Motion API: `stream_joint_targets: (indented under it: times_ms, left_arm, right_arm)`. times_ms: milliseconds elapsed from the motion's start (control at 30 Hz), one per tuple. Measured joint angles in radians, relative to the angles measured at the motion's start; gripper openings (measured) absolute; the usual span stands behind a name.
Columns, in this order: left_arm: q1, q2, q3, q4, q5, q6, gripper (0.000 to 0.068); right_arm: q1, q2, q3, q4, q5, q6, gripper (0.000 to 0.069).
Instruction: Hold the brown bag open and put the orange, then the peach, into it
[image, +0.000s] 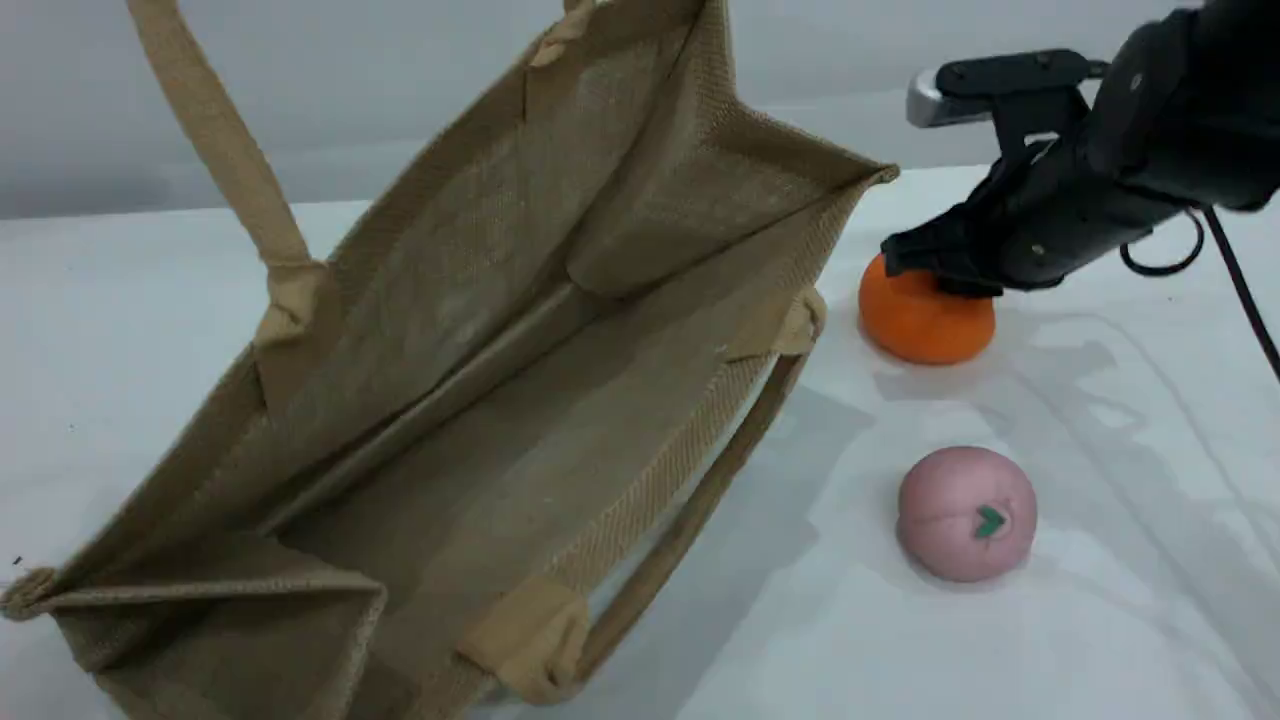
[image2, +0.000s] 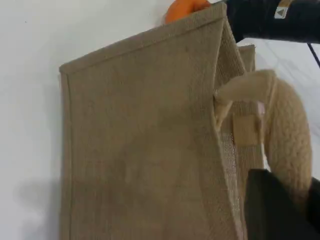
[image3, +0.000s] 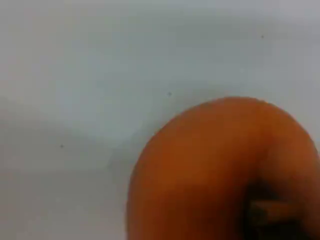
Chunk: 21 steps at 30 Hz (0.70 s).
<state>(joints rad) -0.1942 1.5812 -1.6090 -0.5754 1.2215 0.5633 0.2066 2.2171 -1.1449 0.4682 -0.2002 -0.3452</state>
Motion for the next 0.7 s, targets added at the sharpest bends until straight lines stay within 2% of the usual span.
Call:
stream_joint_targets:
  times_ms: [233, 367, 533, 700]
  left_arm:
    - [0.000, 0.000, 0.000, 0.000, 0.000, 0.000, 0.0084]
    - [0.000, 0.000, 0.000, 0.000, 0.000, 0.000, 0.0084]
    - [0.000, 0.000, 0.000, 0.000, 0.000, 0.002, 0.0084]
    - [0.000, 0.000, 0.000, 0.000, 0.000, 0.007, 0.0084]
  right_arm:
    - [-0.093, -0.167, 0.001, -0.003, 0.200, -0.078, 0.0029]
    - [-0.144, -0.266, 0.001, -0.046, 0.380, -0.108, 0.0029]
    - [-0.157, -0.398, 0.002, -0.058, 0.597, -0.105, 0.0029]
    - [-0.156, -0.540, 0.002, 0.005, 0.793, -0.106, 0.0029]
